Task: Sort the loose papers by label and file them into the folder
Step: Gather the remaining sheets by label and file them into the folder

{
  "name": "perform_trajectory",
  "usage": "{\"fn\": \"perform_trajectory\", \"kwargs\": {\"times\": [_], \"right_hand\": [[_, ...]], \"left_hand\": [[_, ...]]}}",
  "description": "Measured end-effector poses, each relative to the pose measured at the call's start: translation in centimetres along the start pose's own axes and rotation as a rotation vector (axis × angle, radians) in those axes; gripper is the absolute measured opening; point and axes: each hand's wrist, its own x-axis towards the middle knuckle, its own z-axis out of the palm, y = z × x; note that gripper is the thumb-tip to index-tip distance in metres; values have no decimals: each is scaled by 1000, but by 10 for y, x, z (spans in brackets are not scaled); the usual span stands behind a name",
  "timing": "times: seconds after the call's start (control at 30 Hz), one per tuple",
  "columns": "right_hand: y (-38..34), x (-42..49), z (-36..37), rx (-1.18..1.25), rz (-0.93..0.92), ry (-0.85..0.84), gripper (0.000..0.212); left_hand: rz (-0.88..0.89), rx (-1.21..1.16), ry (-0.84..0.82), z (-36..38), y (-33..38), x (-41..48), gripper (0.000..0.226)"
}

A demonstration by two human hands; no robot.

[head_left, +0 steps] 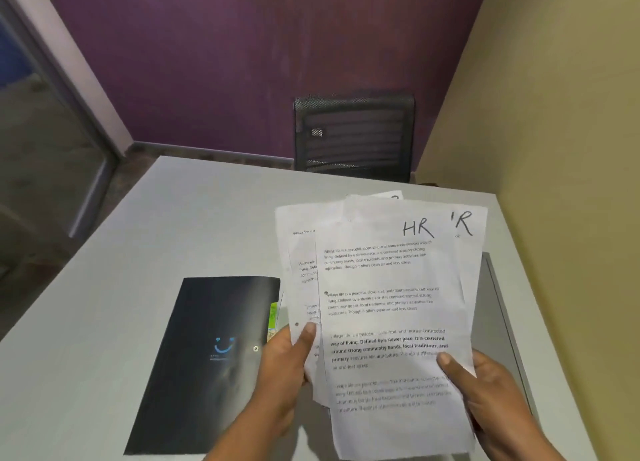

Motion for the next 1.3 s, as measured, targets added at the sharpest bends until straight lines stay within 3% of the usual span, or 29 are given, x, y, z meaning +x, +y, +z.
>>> {"fn": "perform_trajectory", "kwargs": {"times": [0.07,0.27,0.43,0.6,0.77,0.87,1.03,1.07,1.17,1.3], "right_hand": [[1,-6,-4,-7,-3,-10,85],[3,-16,-8,-10,0,40,28],[6,-19,-16,-4,2,157,18],[11,-17,-27,-81,-86,265,4],[24,-17,-52,-129,-104,320,9],[27,-20,-67,-8,-40,279,6],[22,-22,-75,67,19,127,68],[20,-21,-71,63,36,92,66],[10,-17,-52,43,113,-31,30],[6,-9,-39,-42,97,-59,24]], "left_hand": [[8,8,-17,2,1,-8,24],[58,58,-57,5,-1,-24,22],[59,99,-196,1,-1,-31,37],[67,114,-248,-3,-3,-28,37],[96,124,-178,-1,-2,-27,34],[80,97,-161,-2,-2,-25,35],[32,13,-196,-1,-8,-20,41],[20,-2,-222,0,-9,-20,42],[-1,-17,-320,5,-14,-20,54],[16,51,-341,11,-13,-20,54]]}}
